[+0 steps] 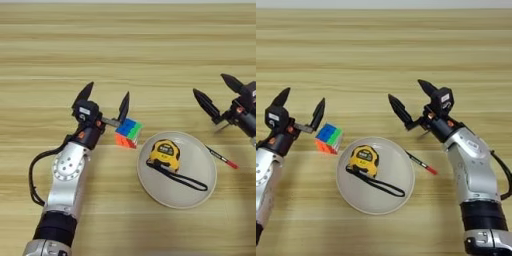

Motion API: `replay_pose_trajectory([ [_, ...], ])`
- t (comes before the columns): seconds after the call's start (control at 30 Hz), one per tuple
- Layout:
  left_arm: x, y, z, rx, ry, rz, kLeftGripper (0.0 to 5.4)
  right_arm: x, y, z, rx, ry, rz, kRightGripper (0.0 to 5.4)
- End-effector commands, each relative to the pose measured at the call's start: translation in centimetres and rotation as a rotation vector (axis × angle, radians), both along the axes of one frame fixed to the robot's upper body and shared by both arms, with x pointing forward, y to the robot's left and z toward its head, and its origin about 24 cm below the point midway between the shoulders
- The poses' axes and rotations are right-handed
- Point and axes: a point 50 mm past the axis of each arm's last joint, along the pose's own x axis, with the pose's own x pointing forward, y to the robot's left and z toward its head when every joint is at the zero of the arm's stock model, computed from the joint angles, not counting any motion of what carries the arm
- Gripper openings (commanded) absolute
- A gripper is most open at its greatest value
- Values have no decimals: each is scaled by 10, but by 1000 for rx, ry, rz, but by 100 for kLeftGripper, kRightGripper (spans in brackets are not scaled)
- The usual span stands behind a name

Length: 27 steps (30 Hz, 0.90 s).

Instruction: Move the objects on the table

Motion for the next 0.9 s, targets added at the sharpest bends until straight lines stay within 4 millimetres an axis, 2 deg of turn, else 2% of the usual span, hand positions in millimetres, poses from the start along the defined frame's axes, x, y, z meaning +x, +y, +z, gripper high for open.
replay_pose_trajectory([
  [0.03,-4,-4,-11,39,69,-36,540,1,1,1,3,-14,-14,536],
  [0.53,-8,-22,-42,42,258,-107,540,1,1,2,18,-24,-26,536],
  [0.9,-4,-22,-56,49,327,-87,540,0,2,6,36,-42,-33,536],
])
